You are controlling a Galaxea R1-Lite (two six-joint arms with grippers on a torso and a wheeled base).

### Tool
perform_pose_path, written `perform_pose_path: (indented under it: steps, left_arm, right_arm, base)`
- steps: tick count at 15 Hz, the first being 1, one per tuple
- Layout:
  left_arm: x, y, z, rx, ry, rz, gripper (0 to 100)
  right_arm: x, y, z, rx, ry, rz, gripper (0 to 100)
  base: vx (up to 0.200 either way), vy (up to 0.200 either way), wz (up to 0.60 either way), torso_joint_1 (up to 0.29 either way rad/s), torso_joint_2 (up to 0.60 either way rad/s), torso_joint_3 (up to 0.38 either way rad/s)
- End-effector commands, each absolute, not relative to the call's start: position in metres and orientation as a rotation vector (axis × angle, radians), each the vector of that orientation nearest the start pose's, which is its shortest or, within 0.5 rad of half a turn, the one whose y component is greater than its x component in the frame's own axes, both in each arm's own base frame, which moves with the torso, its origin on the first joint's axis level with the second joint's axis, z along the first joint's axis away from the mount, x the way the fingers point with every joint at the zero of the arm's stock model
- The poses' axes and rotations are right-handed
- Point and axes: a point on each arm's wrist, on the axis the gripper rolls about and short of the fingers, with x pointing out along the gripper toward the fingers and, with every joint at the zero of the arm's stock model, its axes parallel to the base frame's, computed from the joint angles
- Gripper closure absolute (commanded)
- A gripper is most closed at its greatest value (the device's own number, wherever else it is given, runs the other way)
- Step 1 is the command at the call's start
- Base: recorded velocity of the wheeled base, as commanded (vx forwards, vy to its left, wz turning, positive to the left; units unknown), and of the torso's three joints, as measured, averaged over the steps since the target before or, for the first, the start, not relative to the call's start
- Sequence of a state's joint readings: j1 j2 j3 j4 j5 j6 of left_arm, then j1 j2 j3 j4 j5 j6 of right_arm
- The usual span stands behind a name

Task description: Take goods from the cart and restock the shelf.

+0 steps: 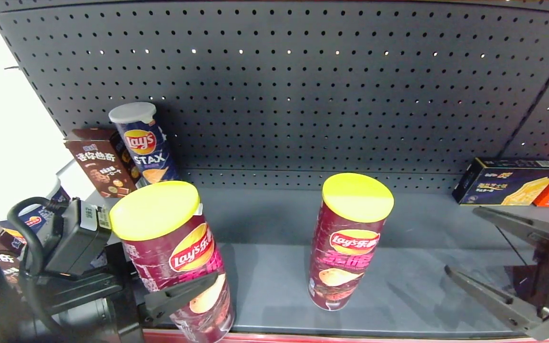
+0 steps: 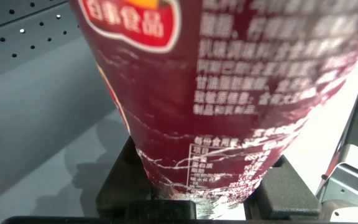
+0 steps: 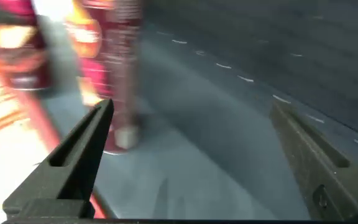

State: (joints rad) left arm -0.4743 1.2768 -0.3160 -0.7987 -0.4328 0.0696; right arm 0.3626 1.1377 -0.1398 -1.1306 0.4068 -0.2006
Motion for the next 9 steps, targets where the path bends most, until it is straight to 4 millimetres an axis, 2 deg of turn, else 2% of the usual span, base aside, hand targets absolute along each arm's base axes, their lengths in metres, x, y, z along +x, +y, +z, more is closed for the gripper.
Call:
perform_pose_path:
  steps: [1,2,3,5,7,9]
  left_arm:
    - [0.150,-0.088,0.172,0.067,0.129,-0.910,100]
    - [0.151,-0.088,0.173,0.067,0.126,-0.910,100]
    - [0.151,-0.088,0.173,0.067,0.126,-0.911,100]
    - [0.148,-0.087,0.174,0.067,0.116,-0.911,100]
    - [0.147,-0.087,0.174,0.067,0.118,-0.911,100]
    - [0.147,-0.086,0.173,0.069,0.119,-0.911,100]
  right_arm:
    - [0.067,0.027,0.183,-0.187,-0.271,0.528,0]
    - [0.048,0.020,0.176,-0.184,-0.255,0.492,0]
    - [0.041,0.018,0.172,-0.184,-0.243,0.482,0]
    - [-0.004,0.002,0.141,-0.182,-0.174,0.430,0]
    - [-0.024,-0.004,0.121,-0.176,-0.154,0.385,0]
    - [-0.024,-0.005,0.112,-0.129,-0.123,0.331,0]
  base:
    - [0.000,0.000,0.00,0.000,0.00,0.000]
    - [0.000,0.000,0.00,0.000,0.00,0.000]
    - [0.000,0.000,0.00,0.000,0.00,0.000]
    - [0.000,0.000,0.00,0.000,0.00,0.000]
    - [0.000,0.000,0.00,0.000,0.00,0.000]
    - [0.000,0.000,0.00,0.000,0.00,0.000]
